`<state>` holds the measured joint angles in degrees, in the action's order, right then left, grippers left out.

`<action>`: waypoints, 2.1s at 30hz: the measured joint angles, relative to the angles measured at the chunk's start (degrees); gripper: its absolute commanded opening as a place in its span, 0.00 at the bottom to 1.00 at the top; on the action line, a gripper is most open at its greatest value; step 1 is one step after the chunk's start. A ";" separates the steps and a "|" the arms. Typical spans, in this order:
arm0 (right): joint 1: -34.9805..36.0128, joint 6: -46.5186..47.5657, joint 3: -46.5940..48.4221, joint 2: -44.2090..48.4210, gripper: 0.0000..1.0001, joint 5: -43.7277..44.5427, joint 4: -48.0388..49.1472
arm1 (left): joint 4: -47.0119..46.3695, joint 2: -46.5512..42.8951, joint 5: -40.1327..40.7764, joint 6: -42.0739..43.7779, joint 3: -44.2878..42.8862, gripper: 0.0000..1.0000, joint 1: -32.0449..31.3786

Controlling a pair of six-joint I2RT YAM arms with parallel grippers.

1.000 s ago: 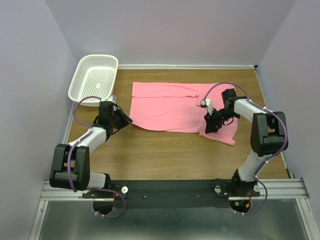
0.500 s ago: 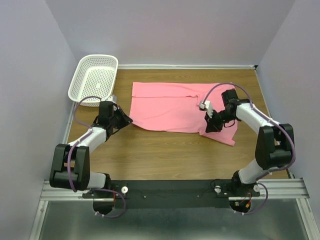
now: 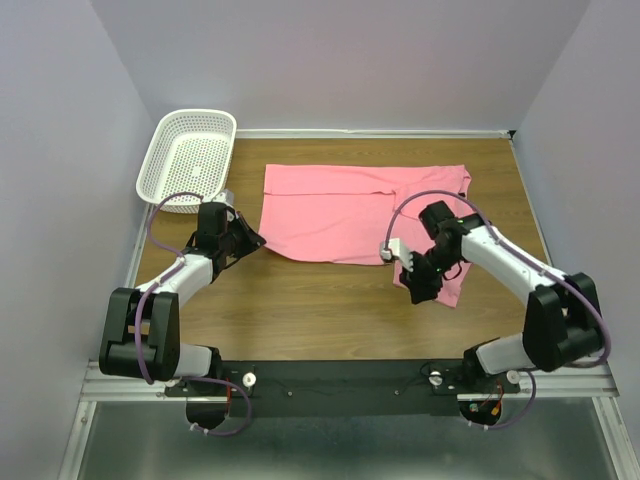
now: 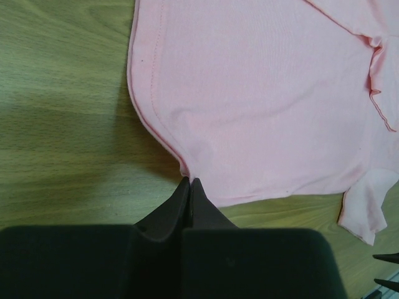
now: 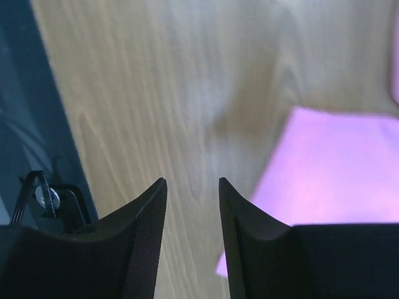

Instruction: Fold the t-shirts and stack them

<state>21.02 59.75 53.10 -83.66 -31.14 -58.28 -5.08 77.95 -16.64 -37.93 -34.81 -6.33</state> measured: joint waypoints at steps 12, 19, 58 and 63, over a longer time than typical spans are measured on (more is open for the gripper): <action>-19.23 -14.43 -3.41 5.49 0.34 17.27 4.20 | -0.79 -0.07 -1.11 0.00 0.04 0.01 0.00; -19.19 -19.37 -5.27 -0.17 0.35 20.65 6.47 | -1.51 -0.09 -2.10 -0.02 0.04 0.01 0.00; -19.26 -22.62 -0.11 20.63 0.01 24.04 9.16 | -2.34 -1.79 -2.49 -0.02 0.35 0.01 0.00; -19.47 -22.64 4.33 21.09 0.01 24.59 8.87 | -2.10 -3.48 -2.49 -0.04 0.35 0.01 0.07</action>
<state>1.54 37.10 57.43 -62.57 -6.55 -49.41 -7.18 74.48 -19.14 -37.98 -34.46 -6.26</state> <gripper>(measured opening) 0.009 0.012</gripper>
